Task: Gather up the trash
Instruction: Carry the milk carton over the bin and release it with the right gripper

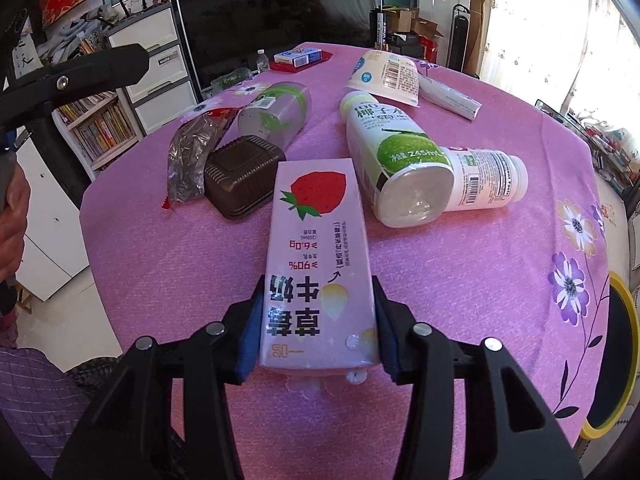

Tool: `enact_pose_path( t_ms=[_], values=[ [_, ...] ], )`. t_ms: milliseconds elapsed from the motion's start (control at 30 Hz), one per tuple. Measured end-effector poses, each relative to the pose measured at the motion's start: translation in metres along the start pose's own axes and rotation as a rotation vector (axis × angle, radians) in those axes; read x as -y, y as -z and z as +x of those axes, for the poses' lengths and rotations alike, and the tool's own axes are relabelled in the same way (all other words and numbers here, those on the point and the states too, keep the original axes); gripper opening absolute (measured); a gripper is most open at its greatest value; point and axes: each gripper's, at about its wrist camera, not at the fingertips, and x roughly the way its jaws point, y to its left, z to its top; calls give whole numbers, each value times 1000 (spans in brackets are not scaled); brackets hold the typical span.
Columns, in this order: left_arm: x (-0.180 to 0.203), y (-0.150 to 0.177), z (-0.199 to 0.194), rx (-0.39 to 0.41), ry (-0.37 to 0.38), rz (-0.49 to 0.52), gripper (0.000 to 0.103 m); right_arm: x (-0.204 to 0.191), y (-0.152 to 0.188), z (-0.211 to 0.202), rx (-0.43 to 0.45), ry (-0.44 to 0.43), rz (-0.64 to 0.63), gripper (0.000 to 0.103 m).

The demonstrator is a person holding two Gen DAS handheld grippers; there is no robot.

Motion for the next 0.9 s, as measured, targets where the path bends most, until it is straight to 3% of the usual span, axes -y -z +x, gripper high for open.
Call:
enact_pose_path(
  t_ms=[233,367,700,900],
  values=[
    [4,-1,2,-1,2,8,85,-1,6,-28,55,-4,0,46],
    [8,-2,4,-1,8,20,85,19,12,-54,98,35,44,46],
    [23,-4,12,-12,15,43,85,134,51,-114,156,313,289,46],
    [34,-6,19,-19,30,61,85,211,80,-123,116,469,449,46]
  ],
)
